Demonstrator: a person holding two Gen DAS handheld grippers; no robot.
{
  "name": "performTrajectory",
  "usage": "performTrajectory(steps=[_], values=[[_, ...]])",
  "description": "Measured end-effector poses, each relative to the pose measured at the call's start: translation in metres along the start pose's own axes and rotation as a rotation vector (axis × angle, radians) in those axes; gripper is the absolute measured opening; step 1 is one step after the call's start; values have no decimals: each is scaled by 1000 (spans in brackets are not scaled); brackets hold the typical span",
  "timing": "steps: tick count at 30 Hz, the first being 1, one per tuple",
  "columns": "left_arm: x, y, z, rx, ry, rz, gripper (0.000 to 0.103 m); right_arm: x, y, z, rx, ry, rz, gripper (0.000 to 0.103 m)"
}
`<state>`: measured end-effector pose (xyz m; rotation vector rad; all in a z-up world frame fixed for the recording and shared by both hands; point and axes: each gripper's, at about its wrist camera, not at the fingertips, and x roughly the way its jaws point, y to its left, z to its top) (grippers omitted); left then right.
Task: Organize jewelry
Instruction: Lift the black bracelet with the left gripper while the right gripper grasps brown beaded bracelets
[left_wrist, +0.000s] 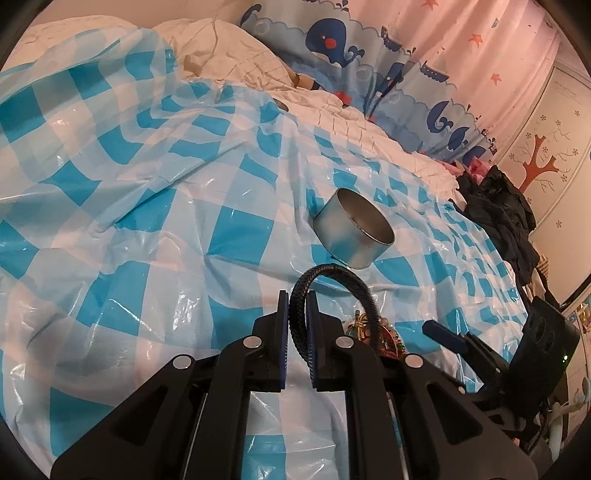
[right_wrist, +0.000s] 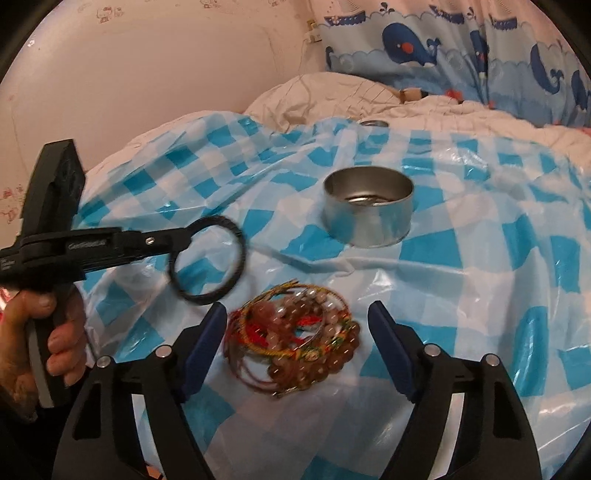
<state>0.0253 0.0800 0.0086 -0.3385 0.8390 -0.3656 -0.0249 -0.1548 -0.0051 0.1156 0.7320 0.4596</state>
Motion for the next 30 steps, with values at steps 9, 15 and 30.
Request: performTrajectory(steps=[9, 15, 30], values=[[3, -4, -2, 15, 9, -6, 9, 5, 2, -14, -22, 66, -19, 67], [13, 4, -3, -6, 47, 37, 10, 5, -17, -12, 101, 55, 50, 67], [50, 20, -11, -63, 147, 92, 24, 12, -18, -2, 123, 55, 184, 63]])
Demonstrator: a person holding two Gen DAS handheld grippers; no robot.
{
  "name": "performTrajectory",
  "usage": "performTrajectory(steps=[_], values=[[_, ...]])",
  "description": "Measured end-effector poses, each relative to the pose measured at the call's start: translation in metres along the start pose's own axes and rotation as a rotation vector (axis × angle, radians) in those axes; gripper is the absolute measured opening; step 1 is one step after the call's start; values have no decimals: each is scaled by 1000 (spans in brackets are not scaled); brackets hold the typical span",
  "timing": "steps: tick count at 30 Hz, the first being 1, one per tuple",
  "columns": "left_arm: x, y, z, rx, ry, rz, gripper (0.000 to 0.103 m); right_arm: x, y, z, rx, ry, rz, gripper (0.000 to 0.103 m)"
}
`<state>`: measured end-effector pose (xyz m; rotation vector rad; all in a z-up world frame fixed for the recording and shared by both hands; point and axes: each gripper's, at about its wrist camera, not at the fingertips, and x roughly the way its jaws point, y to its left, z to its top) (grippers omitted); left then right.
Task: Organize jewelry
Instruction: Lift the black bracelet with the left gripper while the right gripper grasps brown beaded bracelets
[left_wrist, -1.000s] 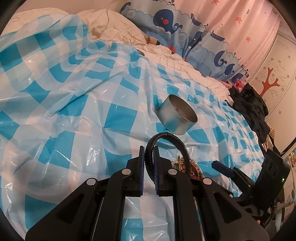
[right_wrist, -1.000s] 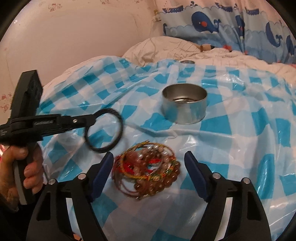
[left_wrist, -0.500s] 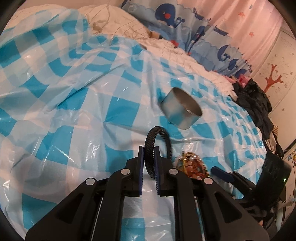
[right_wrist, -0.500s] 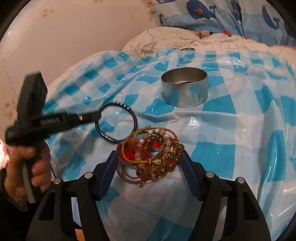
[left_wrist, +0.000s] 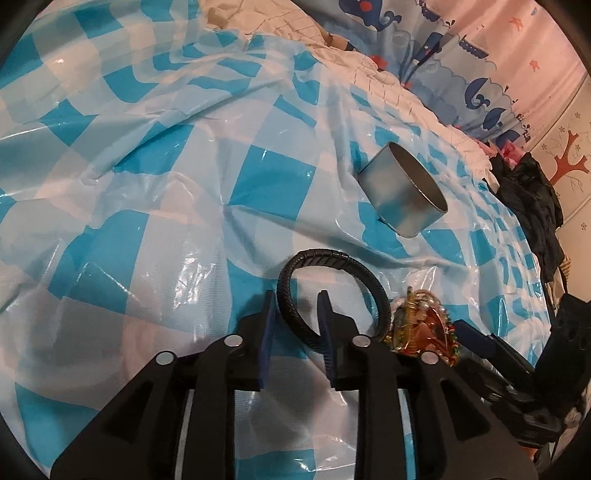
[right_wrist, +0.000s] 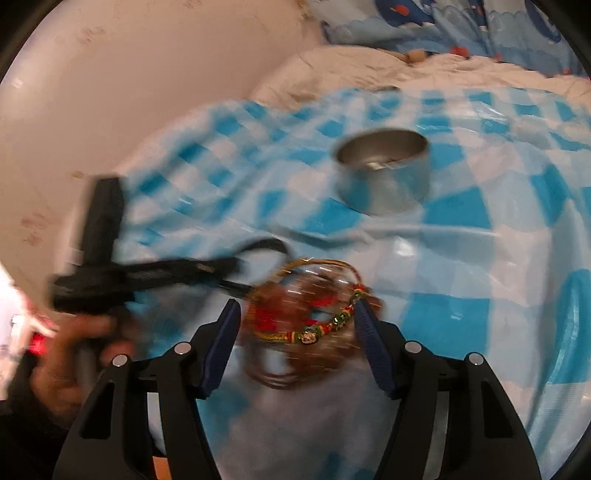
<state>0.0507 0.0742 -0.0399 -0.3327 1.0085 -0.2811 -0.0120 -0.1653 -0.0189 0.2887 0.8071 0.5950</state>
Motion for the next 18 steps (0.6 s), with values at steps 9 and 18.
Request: performTrajectory(steps=[9, 18], values=[[-1, -1, -1, 3, 1, -4, 28, 4, -13, -1, 58, 26, -59, 63], [3, -1, -3, -9, 0, -16, 34, 29, -15, 18, 59, 64, -21, 63]])
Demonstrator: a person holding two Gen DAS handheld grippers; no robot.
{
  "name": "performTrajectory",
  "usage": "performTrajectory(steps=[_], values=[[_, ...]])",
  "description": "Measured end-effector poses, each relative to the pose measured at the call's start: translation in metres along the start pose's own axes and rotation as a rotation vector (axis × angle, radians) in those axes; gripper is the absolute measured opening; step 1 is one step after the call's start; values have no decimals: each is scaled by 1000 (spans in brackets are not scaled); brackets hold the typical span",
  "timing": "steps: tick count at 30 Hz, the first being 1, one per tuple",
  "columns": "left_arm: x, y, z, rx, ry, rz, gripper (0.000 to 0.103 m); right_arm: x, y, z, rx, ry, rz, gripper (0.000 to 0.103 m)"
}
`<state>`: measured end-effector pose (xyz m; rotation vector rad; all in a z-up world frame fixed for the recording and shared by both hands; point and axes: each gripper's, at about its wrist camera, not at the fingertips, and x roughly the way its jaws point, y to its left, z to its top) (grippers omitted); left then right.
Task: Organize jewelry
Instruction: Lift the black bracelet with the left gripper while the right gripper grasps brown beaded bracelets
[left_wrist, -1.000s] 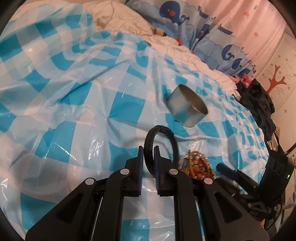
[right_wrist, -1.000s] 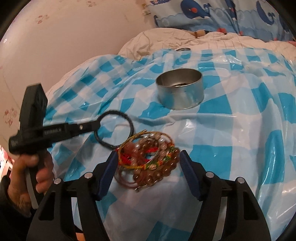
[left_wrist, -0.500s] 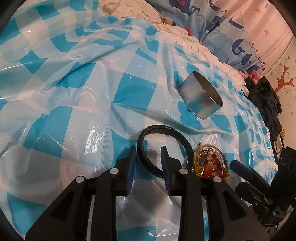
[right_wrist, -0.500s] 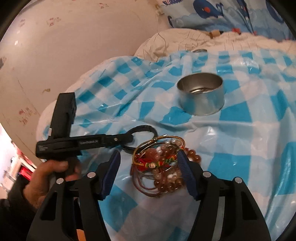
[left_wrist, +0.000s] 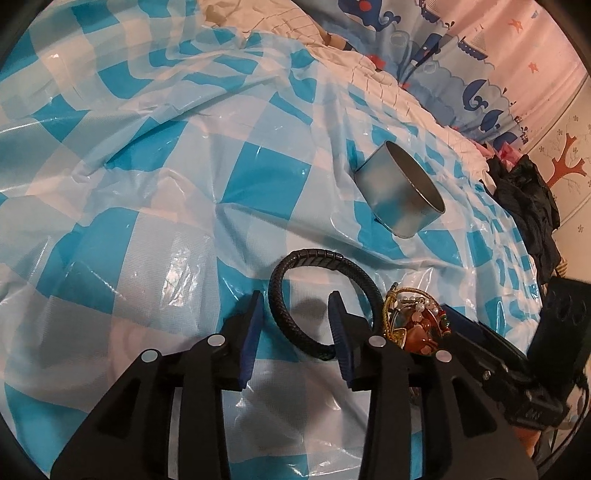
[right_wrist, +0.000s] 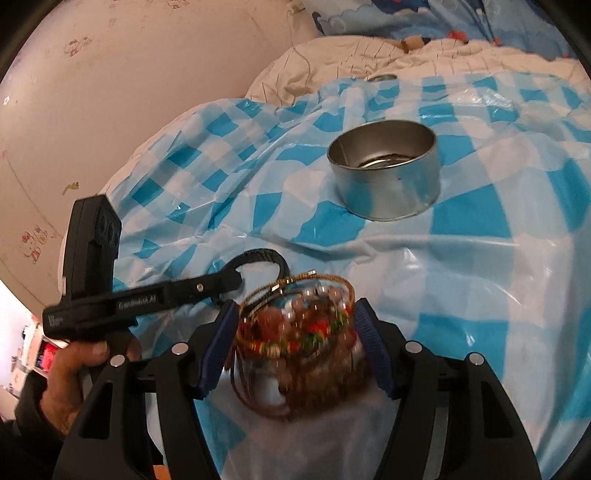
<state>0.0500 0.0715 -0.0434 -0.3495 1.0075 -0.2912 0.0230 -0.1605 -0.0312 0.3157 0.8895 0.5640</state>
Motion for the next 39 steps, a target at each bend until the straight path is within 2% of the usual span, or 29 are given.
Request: performTrajectory(steps=[5, 6, 8, 10, 11, 14, 16, 19, 22, 28, 33, 39], values=[[6, 2, 4, -21, 1, -10, 37, 8, -17, 11, 94, 21, 89, 60], [9, 2, 6, -28, 1, -12, 37, 9, -21, 12, 117, 24, 111, 56], [14, 2, 9, -32, 4, -5, 37, 10, -30, 12, 171, 29, 156, 54], [18, 0, 10, -22, 5, 8, 37, 12, -38, 12, 221, 41, 194, 42], [18, -2, 10, -12, 7, 16, 37, 12, -40, 13, 237, 47, 204, 39], [18, -5, 10, 12, 6, 40, 23, 12, -49, 12, 288, 55, 242, 28], [16, -3, 11, 13, 4, 34, 17, 10, -50, 11, 300, 56, 258, 13], [11, -4, 11, 24, -5, 16, 12, 5, -45, 11, 290, 55, 311, 4], [7, -8, 10, 45, -20, 11, 10, -4, -33, 13, 238, 32, 307, 4], [-3, -14, 11, 73, -52, -13, 8, -24, -33, 13, 224, -34, 277, 4], [-19, -23, 11, 104, -105, -58, 8, -42, -26, 19, 198, -103, 300, 4], [-35, -33, 13, 134, -171, -77, 8, -65, -31, 26, 209, -182, 317, 4]])
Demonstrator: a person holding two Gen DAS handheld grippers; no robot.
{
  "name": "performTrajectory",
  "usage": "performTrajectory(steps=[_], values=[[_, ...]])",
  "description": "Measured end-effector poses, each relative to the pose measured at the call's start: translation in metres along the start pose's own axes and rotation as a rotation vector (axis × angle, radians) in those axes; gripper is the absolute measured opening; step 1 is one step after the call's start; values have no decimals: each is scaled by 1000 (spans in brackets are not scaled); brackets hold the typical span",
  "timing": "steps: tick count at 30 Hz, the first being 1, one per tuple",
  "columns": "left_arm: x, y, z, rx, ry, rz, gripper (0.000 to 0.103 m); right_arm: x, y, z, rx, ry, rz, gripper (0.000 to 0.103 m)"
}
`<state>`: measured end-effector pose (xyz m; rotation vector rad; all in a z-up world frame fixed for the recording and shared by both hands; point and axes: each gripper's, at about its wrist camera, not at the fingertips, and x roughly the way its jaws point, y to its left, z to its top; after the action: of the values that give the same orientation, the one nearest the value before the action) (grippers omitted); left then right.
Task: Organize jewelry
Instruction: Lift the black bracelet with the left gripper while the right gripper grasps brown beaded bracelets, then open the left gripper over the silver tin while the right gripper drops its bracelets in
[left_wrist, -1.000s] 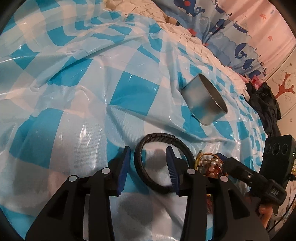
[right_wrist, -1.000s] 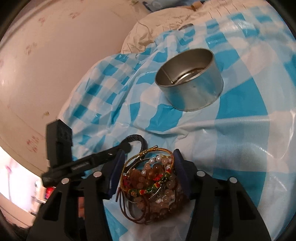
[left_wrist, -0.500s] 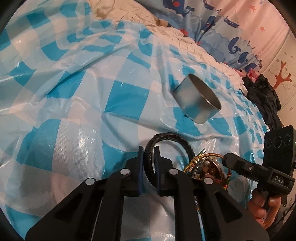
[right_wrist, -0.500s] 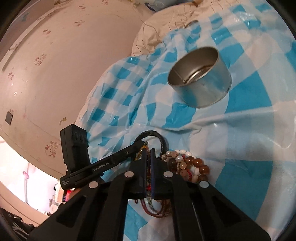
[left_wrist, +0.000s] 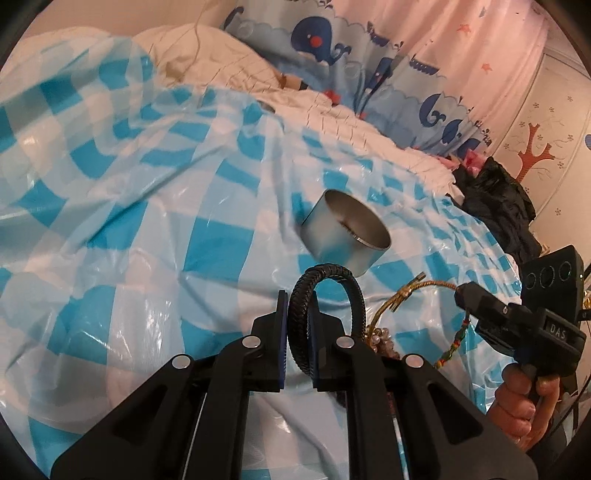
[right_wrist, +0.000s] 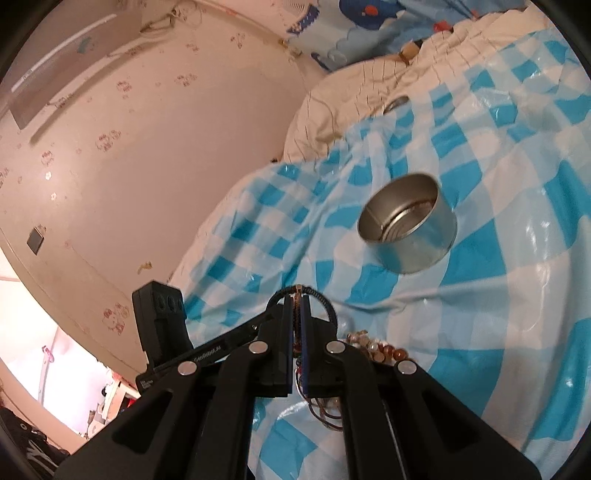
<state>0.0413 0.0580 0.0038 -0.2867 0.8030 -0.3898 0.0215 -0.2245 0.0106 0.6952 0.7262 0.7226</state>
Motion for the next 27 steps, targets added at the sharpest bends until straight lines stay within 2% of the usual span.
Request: performTrajectory(steps=[9, 17, 23, 27], values=[[-15, -8, 6, 36, -77, 18, 8, -14, 11, 6, -56, -59, -36, 4], [-5, -27, 9, 96, -64, 24, 8, -15, 20, 7, -136, -88, -149, 4], [8, -47, 19, 165, -60, 19, 8, -20, 17, 14, -130, -117, -165, 4], [14, -52, 27, 149, -65, 4, 8, -18, 14, 23, -119, -138, -179, 4]])
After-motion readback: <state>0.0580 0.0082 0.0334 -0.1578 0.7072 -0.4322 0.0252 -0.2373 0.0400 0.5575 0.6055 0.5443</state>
